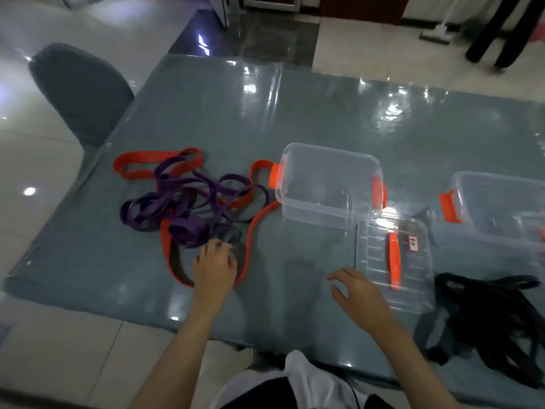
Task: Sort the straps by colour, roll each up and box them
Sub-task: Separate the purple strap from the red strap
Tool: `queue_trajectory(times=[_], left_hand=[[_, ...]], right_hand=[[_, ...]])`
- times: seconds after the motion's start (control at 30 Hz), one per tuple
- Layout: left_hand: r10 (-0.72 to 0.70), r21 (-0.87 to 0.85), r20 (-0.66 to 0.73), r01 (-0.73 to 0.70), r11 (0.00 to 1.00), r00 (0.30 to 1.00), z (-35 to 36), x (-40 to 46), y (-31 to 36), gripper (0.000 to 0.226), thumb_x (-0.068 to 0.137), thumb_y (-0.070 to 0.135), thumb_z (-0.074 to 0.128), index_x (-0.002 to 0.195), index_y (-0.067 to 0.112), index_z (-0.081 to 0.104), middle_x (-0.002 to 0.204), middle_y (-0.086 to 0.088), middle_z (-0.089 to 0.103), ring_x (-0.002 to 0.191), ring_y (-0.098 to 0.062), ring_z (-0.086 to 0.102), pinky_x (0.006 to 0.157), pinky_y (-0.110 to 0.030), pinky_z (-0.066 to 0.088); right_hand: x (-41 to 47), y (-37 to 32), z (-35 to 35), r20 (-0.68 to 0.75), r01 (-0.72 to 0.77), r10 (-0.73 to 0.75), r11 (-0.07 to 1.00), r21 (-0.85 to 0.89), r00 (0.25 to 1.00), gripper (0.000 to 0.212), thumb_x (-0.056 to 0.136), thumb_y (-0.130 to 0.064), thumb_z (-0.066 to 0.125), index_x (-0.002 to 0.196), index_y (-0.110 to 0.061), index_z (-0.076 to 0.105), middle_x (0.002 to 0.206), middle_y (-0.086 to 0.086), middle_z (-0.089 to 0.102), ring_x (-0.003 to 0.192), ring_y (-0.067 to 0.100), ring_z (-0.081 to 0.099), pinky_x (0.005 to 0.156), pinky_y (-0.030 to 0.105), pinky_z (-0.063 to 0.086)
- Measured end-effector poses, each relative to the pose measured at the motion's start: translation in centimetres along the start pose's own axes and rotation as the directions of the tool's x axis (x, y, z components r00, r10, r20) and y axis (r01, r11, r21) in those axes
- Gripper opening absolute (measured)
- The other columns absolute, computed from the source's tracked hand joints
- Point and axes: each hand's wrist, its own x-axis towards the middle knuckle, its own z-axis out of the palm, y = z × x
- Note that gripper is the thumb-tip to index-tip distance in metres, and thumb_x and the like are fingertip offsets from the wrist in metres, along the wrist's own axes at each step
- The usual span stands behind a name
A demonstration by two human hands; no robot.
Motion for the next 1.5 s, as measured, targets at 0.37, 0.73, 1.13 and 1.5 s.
queue_trajectory(times=[0.37, 0.73, 1.13, 1.5], left_hand=[[-0.135, 0.321, 0.396, 0.001, 0.947, 0.908, -2.6, 11.1, -1.4, 0.102, 0.097, 0.047, 0.072, 0.166, 0.045, -0.002, 0.174, -0.014, -0.019, 0.159, -0.048, -0.013, 0.120, -0.079, 0.009], [0.115, 0.419, 0.492, -0.350, 0.838, 0.863, -0.5, 15.5, -3.2, 0.088, 0.099, 0.009, 0.064, 0.166, 0.032, 0.012, 0.164, -0.023, 0.022, 0.139, -0.044, 0.043, 0.107, -0.063, 0.046], [0.374, -0.087, 0.249, -0.364, 0.928, 0.894, -7.8, 16.4, -12.4, 0.065, 0.072, 0.015, 0.072, 0.130, 0.033, 0.051, 0.107, -0.004, 0.061, 0.089, -0.038, 0.069, 0.069, -0.040, 0.051], [0.167, -0.108, 0.260, -0.143, 0.984, 0.951, -8.2, 22.5, -23.3, 0.053, 0.086, 0.037, 0.079, 0.137, 0.044, 0.063, 0.169, -0.013, 0.021, 0.156, -0.041, 0.018, 0.119, -0.062, 0.030]], right_hand=[[5.0, -6.3, 3.6, 0.067, 0.142, -0.151, 0.982, 0.126, 0.986, 0.018, 0.098, -0.012, 0.067, 0.113, -0.009, 0.074, 0.113, 0.005, 0.071, 0.105, 0.026, 0.069, 0.093, 0.039, 0.055], [8.4, -11.8, 7.5, 0.038, -0.006, 0.003, 0.997, 0.071, 0.999, 0.020, 0.097, -0.013, 0.066, 0.114, -0.011, 0.075, 0.115, 0.006, 0.072, 0.106, 0.028, 0.070, 0.092, 0.041, 0.055], [16.8, -21.6, 10.8, -0.281, -0.041, 0.065, 0.995, 0.091, 0.958, 0.020, 0.087, 0.001, 0.076, 0.104, -0.011, 0.076, 0.097, 0.008, 0.074, 0.087, 0.031, 0.072, 0.082, 0.039, 0.057], [26.9, -26.6, 12.9, -0.246, 0.088, -0.088, 0.996, -0.008, 0.965, 0.033, 0.087, -0.001, 0.073, 0.118, -0.010, 0.072, 0.112, 0.008, 0.066, 0.102, 0.034, 0.063, 0.099, 0.039, 0.048]])
